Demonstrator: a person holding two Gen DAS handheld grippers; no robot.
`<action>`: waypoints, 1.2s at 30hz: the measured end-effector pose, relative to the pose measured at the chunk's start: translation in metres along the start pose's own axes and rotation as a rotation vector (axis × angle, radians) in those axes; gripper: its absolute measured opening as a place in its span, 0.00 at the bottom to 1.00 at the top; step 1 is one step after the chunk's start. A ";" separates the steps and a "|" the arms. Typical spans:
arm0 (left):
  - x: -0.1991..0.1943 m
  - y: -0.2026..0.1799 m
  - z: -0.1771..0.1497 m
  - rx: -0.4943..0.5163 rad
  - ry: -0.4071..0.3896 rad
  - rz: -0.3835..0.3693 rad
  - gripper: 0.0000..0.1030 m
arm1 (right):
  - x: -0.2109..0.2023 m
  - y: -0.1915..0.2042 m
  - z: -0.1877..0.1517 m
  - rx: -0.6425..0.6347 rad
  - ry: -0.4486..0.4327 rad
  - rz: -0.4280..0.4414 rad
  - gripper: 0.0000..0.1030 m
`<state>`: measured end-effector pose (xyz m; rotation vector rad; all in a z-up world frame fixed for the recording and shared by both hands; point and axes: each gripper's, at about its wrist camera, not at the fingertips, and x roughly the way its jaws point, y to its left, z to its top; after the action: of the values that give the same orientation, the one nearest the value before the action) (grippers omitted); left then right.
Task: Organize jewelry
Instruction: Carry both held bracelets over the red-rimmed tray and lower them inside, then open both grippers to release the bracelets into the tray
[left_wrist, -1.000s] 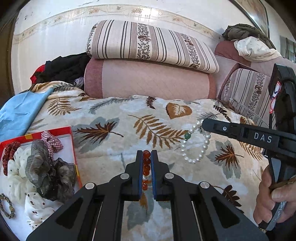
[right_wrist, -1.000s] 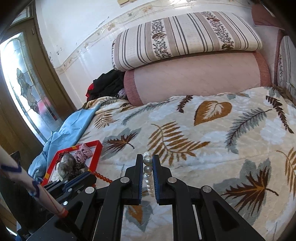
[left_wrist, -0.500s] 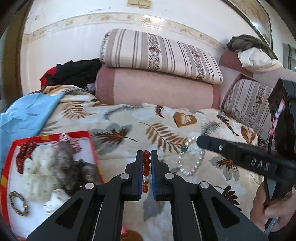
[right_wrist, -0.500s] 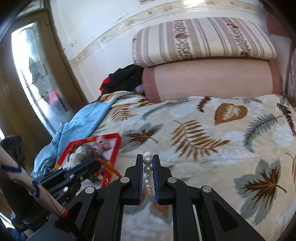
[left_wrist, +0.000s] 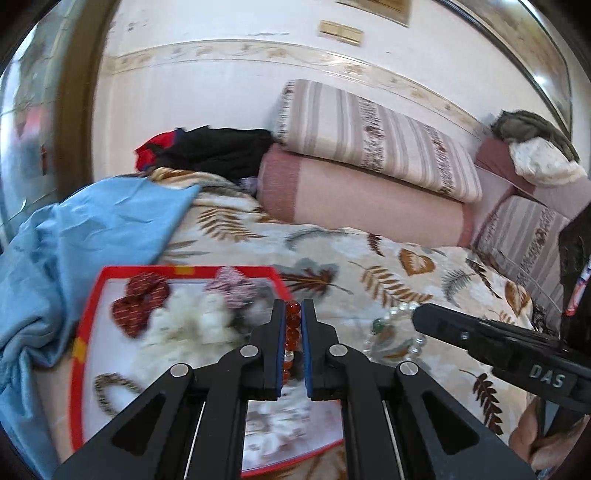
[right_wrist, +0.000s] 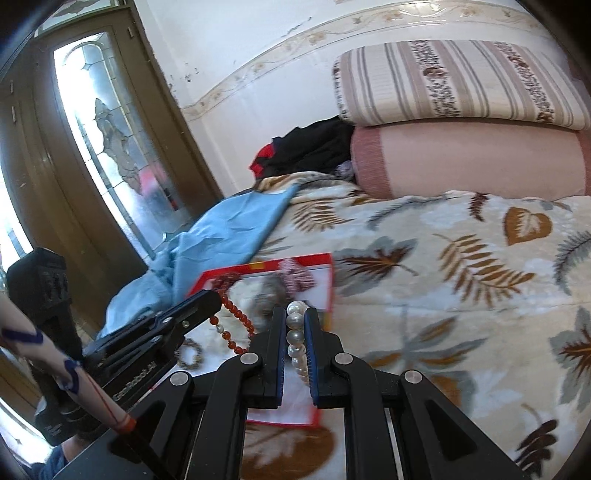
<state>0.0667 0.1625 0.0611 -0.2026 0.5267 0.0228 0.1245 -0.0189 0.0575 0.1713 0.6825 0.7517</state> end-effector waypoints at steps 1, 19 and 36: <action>-0.003 0.010 0.000 -0.014 -0.001 0.015 0.07 | 0.003 0.007 0.000 -0.001 0.003 0.009 0.10; -0.004 0.086 -0.026 -0.097 0.105 0.261 0.07 | 0.067 0.078 -0.011 -0.095 0.099 0.017 0.10; 0.029 0.104 -0.037 -0.136 0.189 0.318 0.07 | 0.120 0.066 -0.027 -0.137 0.196 -0.124 0.10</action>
<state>0.0658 0.2562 -0.0043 -0.2539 0.7426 0.3528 0.1335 0.1081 0.0006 -0.0706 0.8173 0.6985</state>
